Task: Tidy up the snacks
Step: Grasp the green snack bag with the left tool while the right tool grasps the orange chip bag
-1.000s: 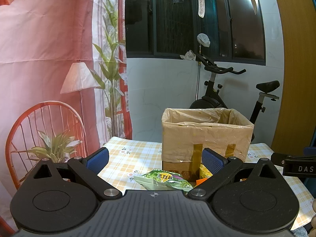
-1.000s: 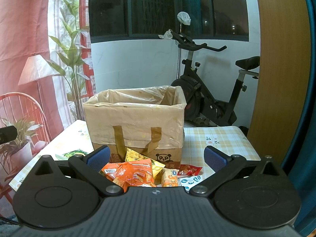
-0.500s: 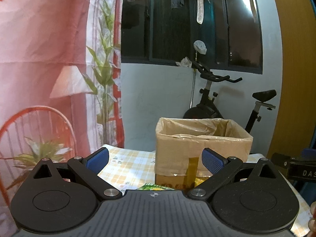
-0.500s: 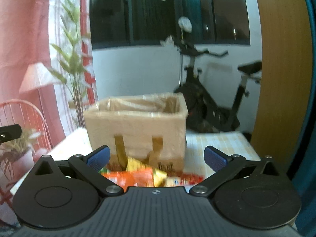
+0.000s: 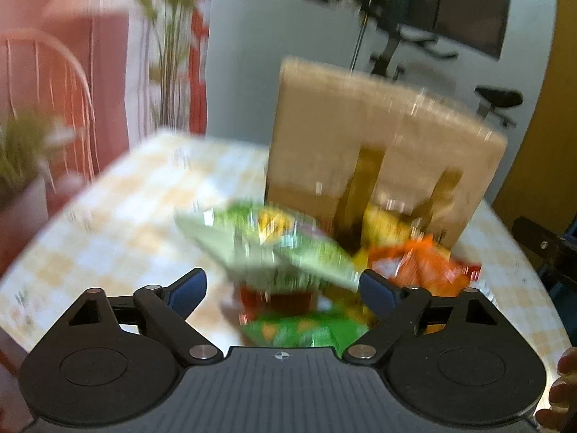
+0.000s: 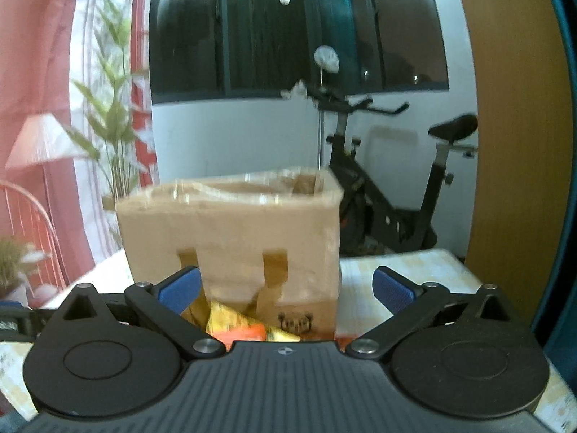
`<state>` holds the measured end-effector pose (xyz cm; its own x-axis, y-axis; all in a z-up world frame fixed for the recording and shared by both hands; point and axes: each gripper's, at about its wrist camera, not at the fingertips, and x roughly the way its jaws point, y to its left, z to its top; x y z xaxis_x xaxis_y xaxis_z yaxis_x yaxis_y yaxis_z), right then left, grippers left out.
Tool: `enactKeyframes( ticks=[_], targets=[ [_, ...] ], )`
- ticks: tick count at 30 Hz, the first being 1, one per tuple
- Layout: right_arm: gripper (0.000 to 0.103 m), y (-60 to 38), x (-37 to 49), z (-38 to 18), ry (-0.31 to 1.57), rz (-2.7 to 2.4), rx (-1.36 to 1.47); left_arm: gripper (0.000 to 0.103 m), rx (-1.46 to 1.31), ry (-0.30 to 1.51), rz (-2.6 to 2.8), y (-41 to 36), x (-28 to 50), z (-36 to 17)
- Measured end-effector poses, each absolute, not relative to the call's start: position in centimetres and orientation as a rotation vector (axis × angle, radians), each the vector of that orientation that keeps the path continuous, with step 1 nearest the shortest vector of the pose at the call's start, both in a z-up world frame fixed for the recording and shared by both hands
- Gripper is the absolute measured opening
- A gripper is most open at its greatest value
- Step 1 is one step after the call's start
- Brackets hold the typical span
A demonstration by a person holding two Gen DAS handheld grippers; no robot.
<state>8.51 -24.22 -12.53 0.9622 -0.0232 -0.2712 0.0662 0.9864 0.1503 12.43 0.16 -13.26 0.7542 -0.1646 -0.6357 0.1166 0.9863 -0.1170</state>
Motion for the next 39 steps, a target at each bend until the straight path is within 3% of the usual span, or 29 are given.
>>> enactKeyframes(
  ticks=[23,25,27,39],
  targets=[
    [0.103,-24.1,10.1,-16.7,0.405,-0.018,0.164,0.092,-0.117,0.839,-0.278,-1.5,13.8,-18.9],
    [0.103,-24.0,10.1,-16.8,0.406,-0.011,0.164,0.086,-0.124,0.832,-0.289,-1.3,13.7,-19.1],
    [0.103,-23.8,10.3,-16.8,0.411,0.003,0.165,0.068,-0.107,0.821,-0.307,-1.4,13.5,-18.8],
    [0.103,-20.9,12.8,-16.7,0.447,0.163,0.088,0.063,-0.118,0.809,-0.226,0.6,12.8,-17.6]
  ],
)
